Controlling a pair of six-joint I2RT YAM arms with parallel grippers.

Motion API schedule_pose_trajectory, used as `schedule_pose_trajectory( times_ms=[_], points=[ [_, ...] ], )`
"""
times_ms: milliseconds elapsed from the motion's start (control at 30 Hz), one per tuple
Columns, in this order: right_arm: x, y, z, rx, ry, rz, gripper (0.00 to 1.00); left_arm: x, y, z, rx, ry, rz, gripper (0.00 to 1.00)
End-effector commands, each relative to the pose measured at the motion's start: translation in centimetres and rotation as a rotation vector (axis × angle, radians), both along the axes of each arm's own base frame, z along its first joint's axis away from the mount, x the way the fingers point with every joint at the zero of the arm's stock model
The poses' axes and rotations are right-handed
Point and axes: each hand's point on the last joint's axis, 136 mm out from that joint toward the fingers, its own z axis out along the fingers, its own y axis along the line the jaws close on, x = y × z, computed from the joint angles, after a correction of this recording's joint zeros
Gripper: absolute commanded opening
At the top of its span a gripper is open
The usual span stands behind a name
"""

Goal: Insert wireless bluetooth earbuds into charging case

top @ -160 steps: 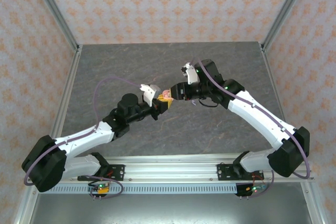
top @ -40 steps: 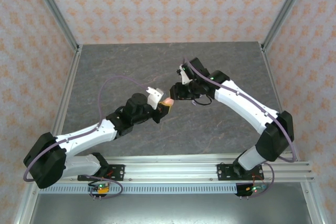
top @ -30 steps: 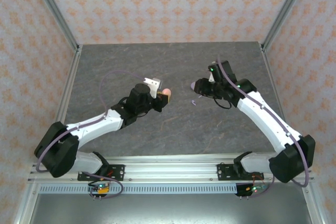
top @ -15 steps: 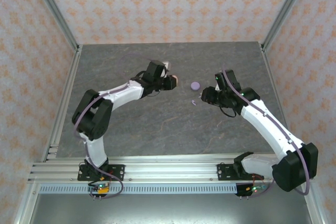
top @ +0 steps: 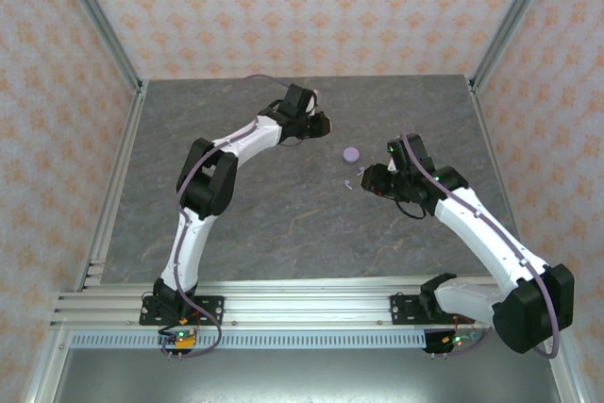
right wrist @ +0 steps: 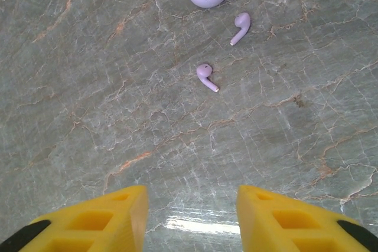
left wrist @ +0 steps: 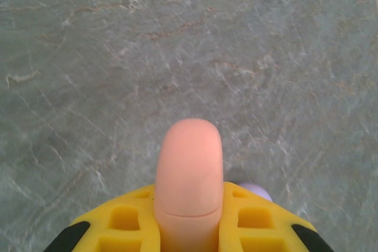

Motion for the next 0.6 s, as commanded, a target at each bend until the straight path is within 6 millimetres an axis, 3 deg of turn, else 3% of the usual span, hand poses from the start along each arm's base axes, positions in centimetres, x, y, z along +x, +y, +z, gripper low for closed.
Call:
schedule_pose_trajectory(
  times_ms=[0,333,567],
  points=[
    [0.3,-0.1,0.0,0.007,-0.009,-0.01,0.45,1.1,0.6,-0.5,0.0,0.04,0.034,0.12],
    [0.2,0.1,-0.3,0.007,0.004,-0.002,0.45,4.6,0.4,-3.7,0.006,0.079,0.068,0.12],
    [0.1,-0.1,-1.0,-0.009,0.032,-0.003,0.45,6.3,0.4,-4.9,-0.02,0.079,0.127,0.12]
  ],
)
